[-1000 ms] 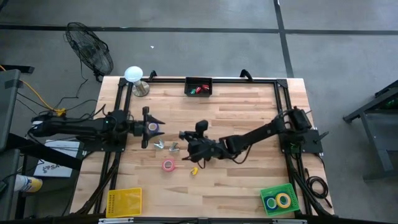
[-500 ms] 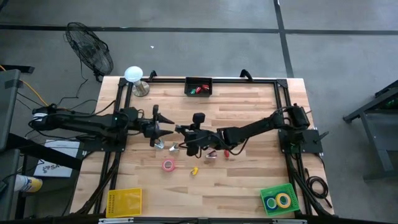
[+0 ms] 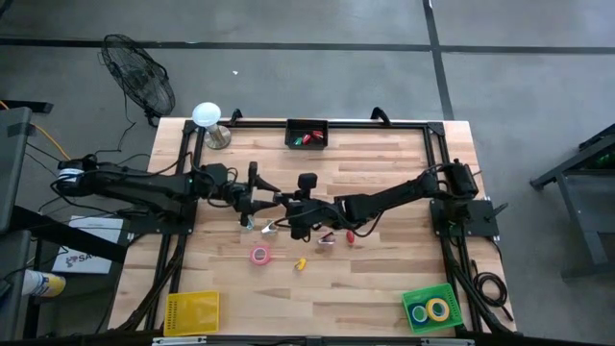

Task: Pick and place Stapler, Stapler remover, tape
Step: Put the black staple remover into the yellow bin

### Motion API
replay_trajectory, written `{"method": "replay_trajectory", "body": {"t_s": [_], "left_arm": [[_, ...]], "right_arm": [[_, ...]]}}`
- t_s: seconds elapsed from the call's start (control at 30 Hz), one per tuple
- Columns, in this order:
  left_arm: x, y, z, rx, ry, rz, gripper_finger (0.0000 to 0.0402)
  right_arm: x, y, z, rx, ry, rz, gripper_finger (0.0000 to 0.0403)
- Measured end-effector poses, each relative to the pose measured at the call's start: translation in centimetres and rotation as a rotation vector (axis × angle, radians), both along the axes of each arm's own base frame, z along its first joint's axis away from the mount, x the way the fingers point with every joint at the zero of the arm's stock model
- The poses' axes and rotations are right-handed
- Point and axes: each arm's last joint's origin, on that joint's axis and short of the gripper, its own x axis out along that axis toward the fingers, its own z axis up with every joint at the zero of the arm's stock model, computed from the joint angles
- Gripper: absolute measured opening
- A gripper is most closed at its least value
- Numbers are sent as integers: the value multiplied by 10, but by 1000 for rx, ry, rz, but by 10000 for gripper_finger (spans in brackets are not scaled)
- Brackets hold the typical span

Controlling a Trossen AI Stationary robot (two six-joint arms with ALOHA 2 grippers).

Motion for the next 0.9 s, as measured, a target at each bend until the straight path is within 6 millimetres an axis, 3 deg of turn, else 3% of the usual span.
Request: {"method": "replay_trajectory", "body": {"t_s": [0.3, 0.9], "left_arm": [[-1, 0, -8, -19, 84, 10, 197], [0, -1, -4, -37, 46, -14, 193]], "right_arm": [[0, 0, 0, 0, -3, -2, 76], [0, 0, 0, 1, -3, -4, 76]]}}
